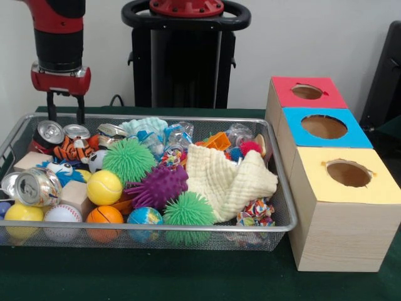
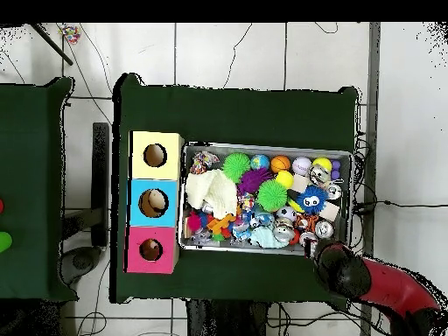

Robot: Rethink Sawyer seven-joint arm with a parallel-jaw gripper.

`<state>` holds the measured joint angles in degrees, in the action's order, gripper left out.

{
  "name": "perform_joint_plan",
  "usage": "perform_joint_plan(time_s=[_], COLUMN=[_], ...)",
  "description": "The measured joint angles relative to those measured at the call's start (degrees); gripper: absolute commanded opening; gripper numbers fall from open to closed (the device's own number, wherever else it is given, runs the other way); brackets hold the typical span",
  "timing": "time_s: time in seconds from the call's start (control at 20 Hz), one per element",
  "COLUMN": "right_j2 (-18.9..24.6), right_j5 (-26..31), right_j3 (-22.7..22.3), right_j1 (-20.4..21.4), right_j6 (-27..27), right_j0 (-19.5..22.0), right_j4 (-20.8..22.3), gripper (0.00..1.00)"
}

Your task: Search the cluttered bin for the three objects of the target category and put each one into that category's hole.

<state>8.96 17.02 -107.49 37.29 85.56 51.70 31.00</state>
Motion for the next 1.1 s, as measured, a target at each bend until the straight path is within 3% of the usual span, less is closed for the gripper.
perform_joint_plan(time_s=[0.7, 1.1], right_j2=[0.62, 0.53], right_j5=[7.76, 8.4], right_j3=[4.34, 6.95], right_j1=[-0.17, -0.19], right_j6=[0.0, 0.0], right_j0=[0.98, -0.08], right_j4=[-1.46, -1.44], gripper=[1.0, 1.0])
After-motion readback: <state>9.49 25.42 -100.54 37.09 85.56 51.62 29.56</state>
